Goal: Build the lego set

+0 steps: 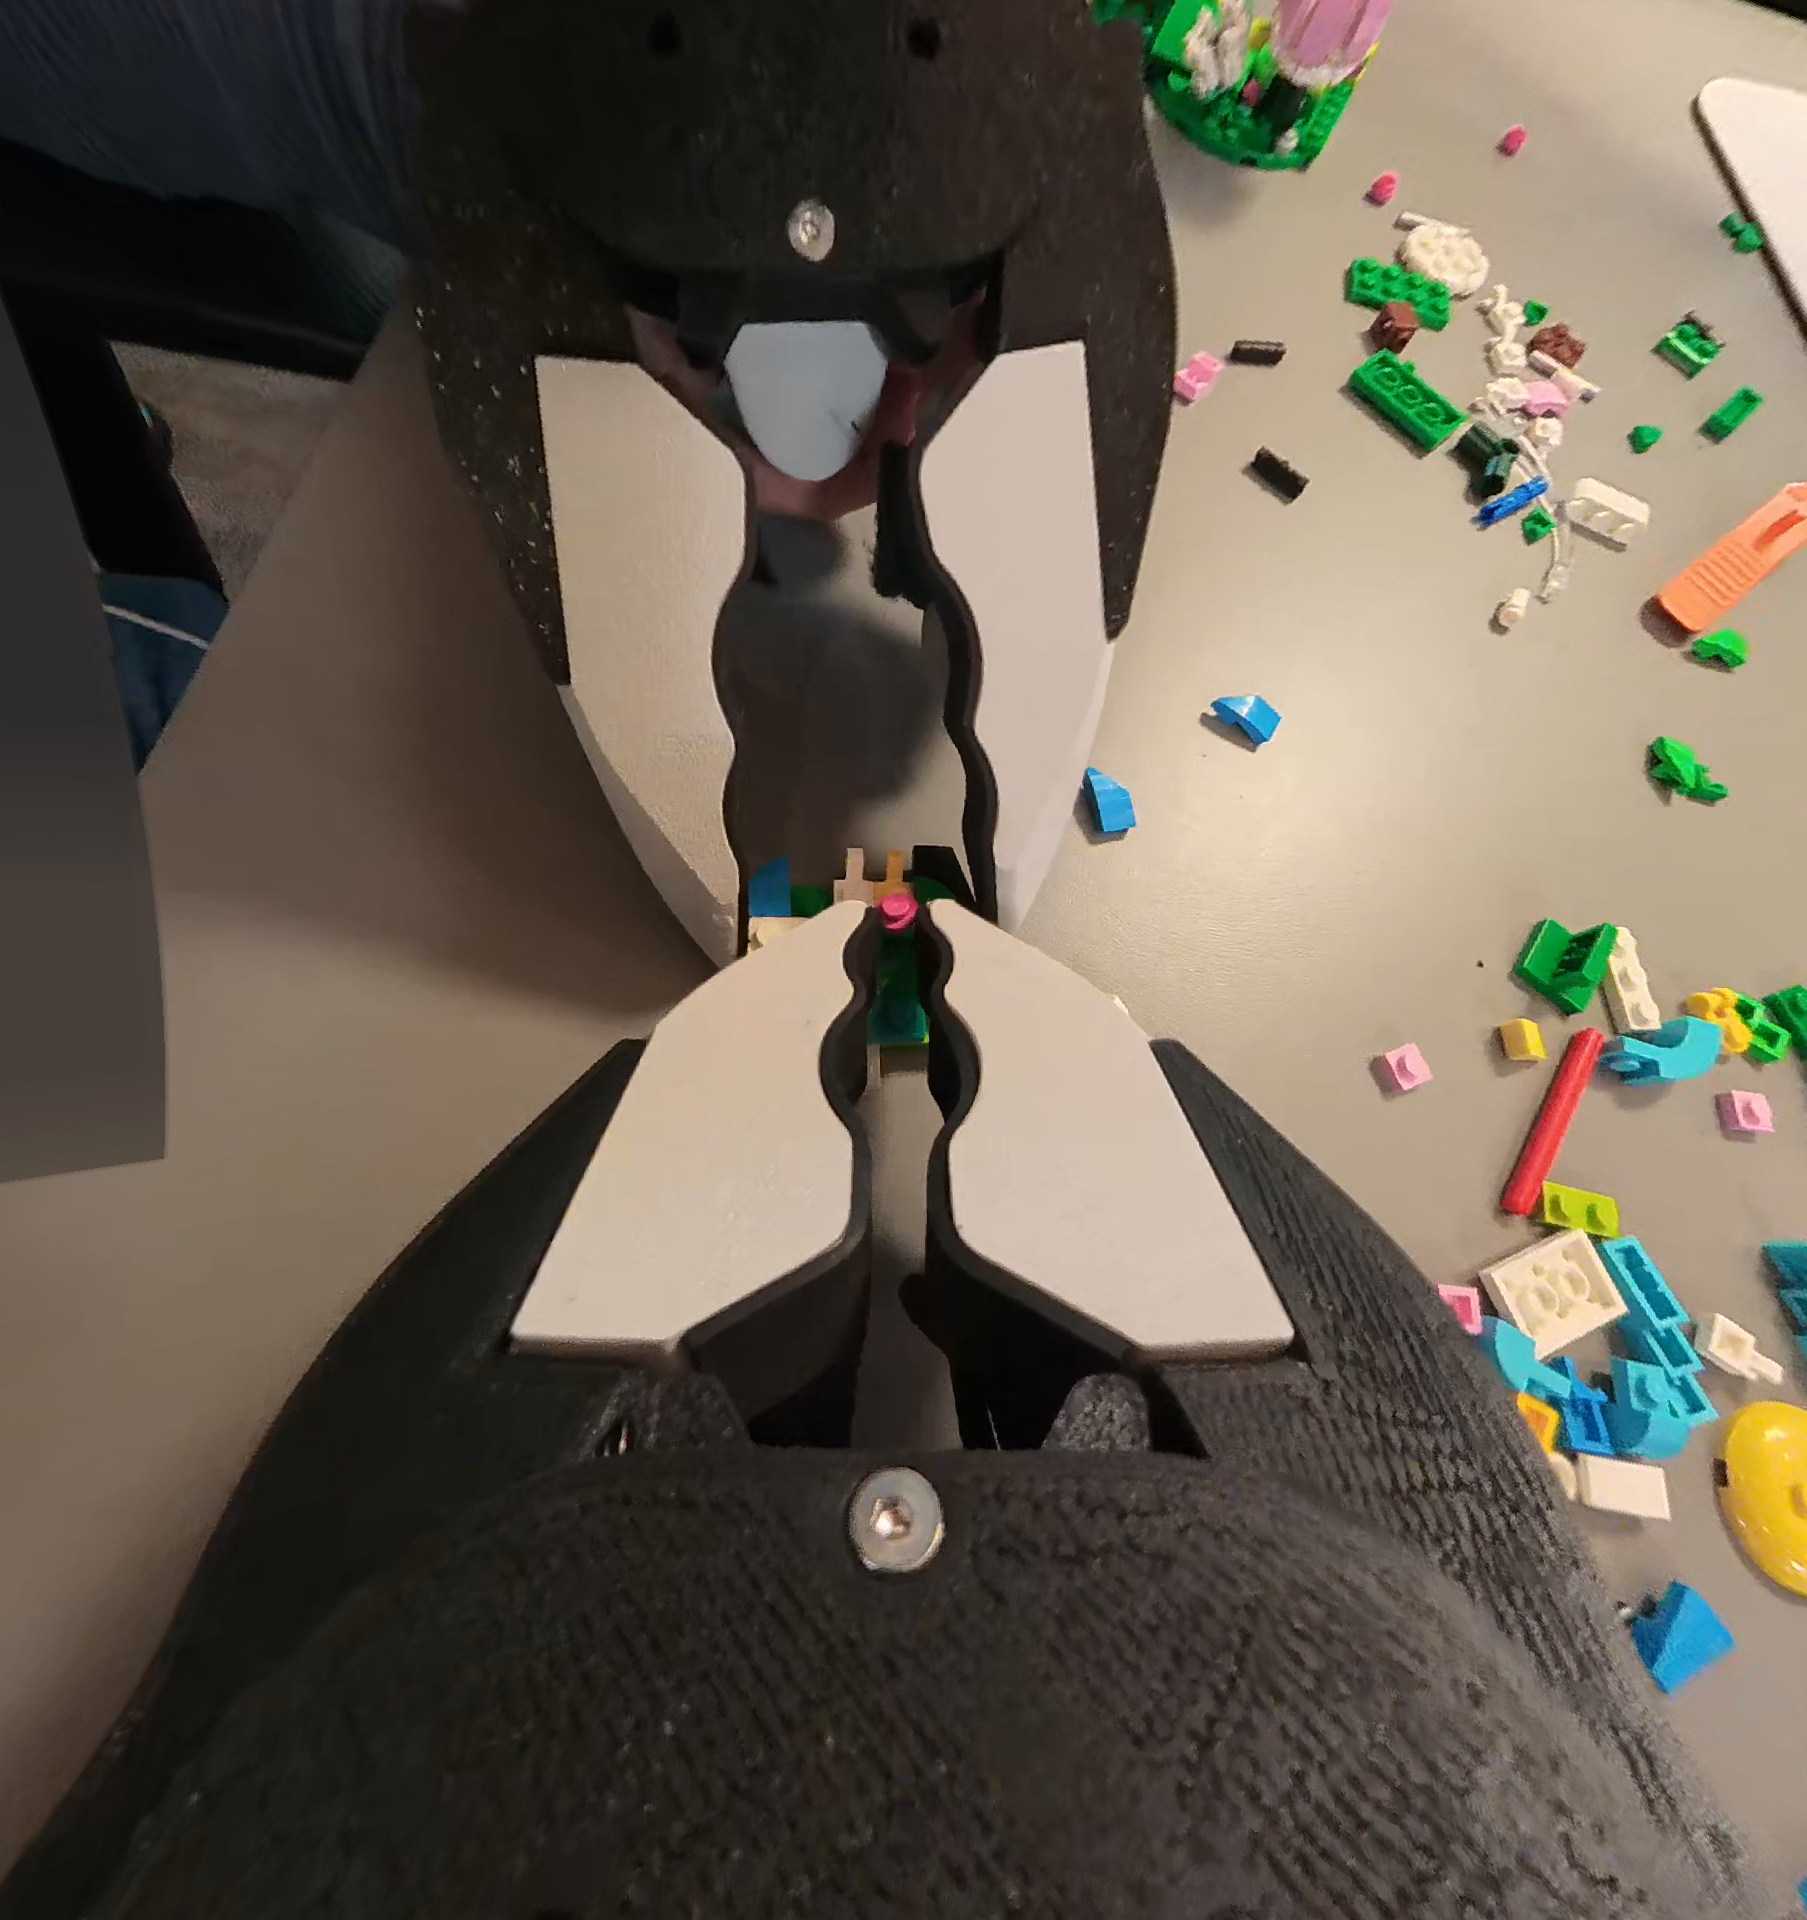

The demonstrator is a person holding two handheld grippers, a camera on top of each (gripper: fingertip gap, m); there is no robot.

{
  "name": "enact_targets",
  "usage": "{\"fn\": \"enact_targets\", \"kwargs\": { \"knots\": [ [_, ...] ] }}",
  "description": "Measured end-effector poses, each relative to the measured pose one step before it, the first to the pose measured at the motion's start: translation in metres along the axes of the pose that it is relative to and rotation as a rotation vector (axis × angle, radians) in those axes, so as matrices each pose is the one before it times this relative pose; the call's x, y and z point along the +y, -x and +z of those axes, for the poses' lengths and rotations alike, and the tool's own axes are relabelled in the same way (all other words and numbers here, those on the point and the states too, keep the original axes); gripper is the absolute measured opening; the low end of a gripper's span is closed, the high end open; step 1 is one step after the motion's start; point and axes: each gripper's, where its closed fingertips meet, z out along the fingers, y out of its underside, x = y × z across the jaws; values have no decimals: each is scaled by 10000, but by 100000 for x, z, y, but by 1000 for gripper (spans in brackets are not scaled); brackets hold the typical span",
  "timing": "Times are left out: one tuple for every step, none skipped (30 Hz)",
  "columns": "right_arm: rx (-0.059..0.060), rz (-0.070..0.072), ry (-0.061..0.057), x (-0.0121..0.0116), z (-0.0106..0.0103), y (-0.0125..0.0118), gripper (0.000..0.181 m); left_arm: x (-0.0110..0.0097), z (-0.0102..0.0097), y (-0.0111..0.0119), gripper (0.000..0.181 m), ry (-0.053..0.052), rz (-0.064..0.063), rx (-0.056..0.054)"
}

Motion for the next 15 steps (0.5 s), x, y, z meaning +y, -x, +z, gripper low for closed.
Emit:
{"fn": "enact_targets", "kwargs": {
  "knots": [
    [-50,-98,159,69,127,43,5,9,9,5,46,3,-18,2],
    [-54,-73,101,-22,110,32,5,2,2,-4,46,3,-26,6],
    [-35,-46,52,-89,76,-11,5,0,3,-2,46,3,-11,2],
    [9,-47,100,-6,80,-74,5,0,0,2,46,0,-2,-3],
    [5,-44,122,49,89,-61,5,-1,4,1,46,2,-12,-2],
    [-54,-5,94,28,78,27,5,5,-3,1,46,3,-22,-2],
    [-89,54,71,6,24,48,5,-1,3,3,46,2,-16,-5],
    [-103,121,79,53,-2,11,5,3,-4,-2,46,-1,-2,-6],
    [-119,176,52,6,7,10,6,-2,4,3,46,1,-7,0],
    [-104,158,54,23,-5,-11,6,2,2,4,46,3,-19,3],
    [-78,128,61,6,-10,-19,6,-3,4,-1,46,1,-15,-1],
    [-62,111,77,10,-1,-7,6,1,-1,-3,46,1,-12,-4],
    [-54,75,91,9,0,14,6,4,-2,7,46,2,-16,-3],
    [-37,31,100,4,-12,13,7,-8,-3,2,46,2,-15,-4],
    [-14,-7,98,9,2,25,8,-1,3,0,46,2,-22,-6]
  ]
}}
